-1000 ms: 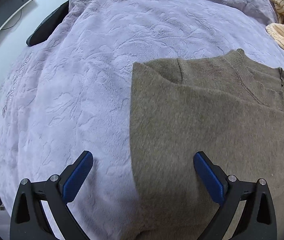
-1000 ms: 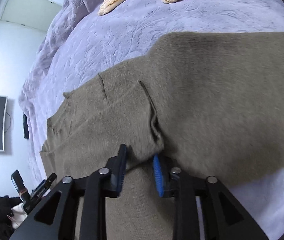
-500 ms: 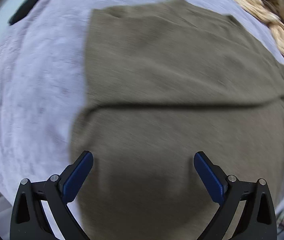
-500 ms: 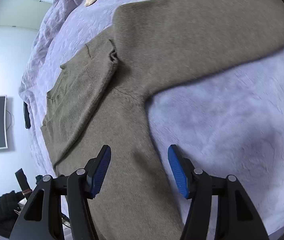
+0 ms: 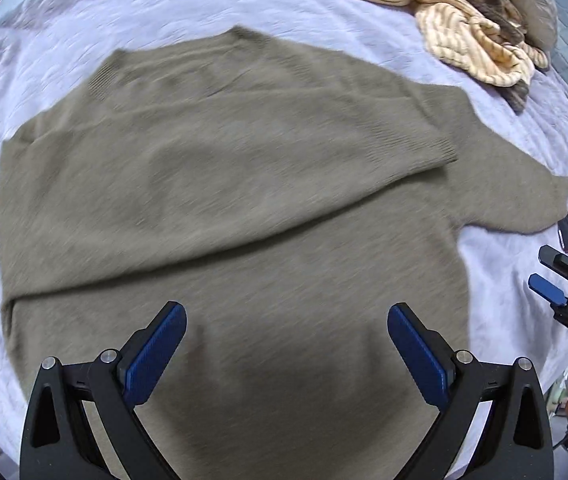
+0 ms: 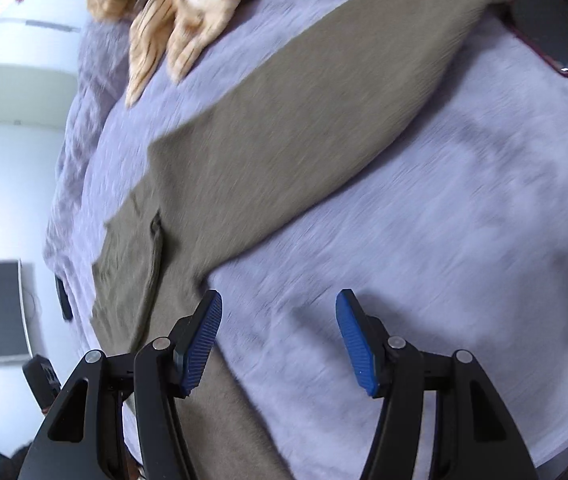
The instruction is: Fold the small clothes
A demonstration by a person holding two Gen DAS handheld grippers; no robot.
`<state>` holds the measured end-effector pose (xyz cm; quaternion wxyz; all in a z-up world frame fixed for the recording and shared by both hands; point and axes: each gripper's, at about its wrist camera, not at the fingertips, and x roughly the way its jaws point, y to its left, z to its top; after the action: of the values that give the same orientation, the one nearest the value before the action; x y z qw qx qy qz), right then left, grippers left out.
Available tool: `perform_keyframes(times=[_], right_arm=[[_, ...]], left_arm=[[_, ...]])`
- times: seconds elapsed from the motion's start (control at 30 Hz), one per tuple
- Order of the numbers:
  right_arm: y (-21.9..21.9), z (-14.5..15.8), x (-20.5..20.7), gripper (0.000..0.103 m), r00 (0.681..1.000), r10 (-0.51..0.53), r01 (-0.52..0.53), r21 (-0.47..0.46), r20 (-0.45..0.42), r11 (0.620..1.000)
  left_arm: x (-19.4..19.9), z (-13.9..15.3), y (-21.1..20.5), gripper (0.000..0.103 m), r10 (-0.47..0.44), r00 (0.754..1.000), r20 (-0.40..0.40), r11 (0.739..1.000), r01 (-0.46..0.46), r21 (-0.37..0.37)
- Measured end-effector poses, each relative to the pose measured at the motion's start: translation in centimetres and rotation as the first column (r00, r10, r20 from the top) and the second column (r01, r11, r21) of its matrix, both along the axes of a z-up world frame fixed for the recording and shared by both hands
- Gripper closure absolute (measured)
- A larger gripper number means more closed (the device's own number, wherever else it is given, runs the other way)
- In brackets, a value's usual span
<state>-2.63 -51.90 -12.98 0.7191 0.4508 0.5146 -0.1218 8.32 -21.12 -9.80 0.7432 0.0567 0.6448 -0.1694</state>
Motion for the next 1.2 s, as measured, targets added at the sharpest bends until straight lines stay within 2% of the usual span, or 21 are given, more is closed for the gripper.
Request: perform_keyframes(times=[0.2, 0.33, 0.57, 0.63, 0.67, 0.7, 0.77, 0.87, 0.97, 1.07, 1.2], right_arm=[[-7.4, 0.1, -0.7, 0.040, 0.977, -0.197, 0.200, -0.032, 0.077, 0.979], [-11.3, -1.2, -0.9, 0.040, 0.948, -0.300, 0.301, 0.009, 0.110, 0.954], [-13.1, -3.0, -0.5, 0.040, 0.909, -0.381, 0.363, 0.128, 0.171, 0.923], [-13.4, -3.2, -0.1, 0.050, 0.899, -0.396, 0.368, 0.166, 0.188, 0.915], [-13.4, -3.3, 0.2, 0.059, 0.899, -0.396, 0.365, 0.179, 0.188, 0.914], [-13.5, -3.3, 0.6, 0.079, 0.901, -0.392, 0.359, 0.185, 0.189, 0.915], [-13.4, -2.9, 1.3, 0.096, 0.911, -0.365, 0.335, 0.170, 0.194, 0.927], [-12.7, -0.9, 2.1, 0.096, 0.908, -0.327, 0.296, 0.152, 0.261, 0.943], [-11.7, 1.6, 3.3, 0.096, 0.908, -0.262, 0.232, 0.130, 0.328, 0.964], [-9.9, 4.2, 5.1, 0.096, 0.914, -0.174, 0.158, 0.075, 0.365, 0.985], [-5.8, 8.0, 8.3, 0.096, 0.917, -0.011, 0.032, -0.046, 0.398, 0.998]], left_arm=[[2.6, 0.1, -5.9, 0.002, -0.062, 0.996, 0.069, 0.998, 0.062, 0.005], [4.1, -0.5, -8.8, 0.002, -0.063, 0.994, 0.093, 0.998, 0.064, -0.005], [5.2, -1.4, -13.6, 0.002, -0.067, 0.977, 0.200, 0.997, 0.060, 0.040], [5.3, -2.2, -14.6, 0.002, -0.079, 0.976, 0.202, 0.996, 0.068, 0.061], [5.2, -2.8, -15.1, 0.002, -0.091, 0.975, 0.201, 0.994, 0.075, 0.085], [5.1, -3.4, -15.5, 0.002, -0.106, 0.975, 0.196, 0.991, 0.086, 0.106], [4.8, -4.7, -16.1, 0.002, -0.136, 0.972, 0.191, 0.983, 0.109, 0.148], [4.2, -5.2, -16.4, 0.002, -0.189, 0.956, 0.226, 0.971, 0.148, 0.186], [4.4, -5.3, -16.4, 0.002, -0.196, 0.955, 0.224, 0.971, 0.157, 0.183], [4.8, -4.2, -15.4, 0.002, -0.166, 0.962, 0.217, 0.981, 0.138, 0.140], [5.1, -0.8, -11.6, 0.002, -0.087, 0.958, 0.273, 0.996, 0.078, 0.041]])
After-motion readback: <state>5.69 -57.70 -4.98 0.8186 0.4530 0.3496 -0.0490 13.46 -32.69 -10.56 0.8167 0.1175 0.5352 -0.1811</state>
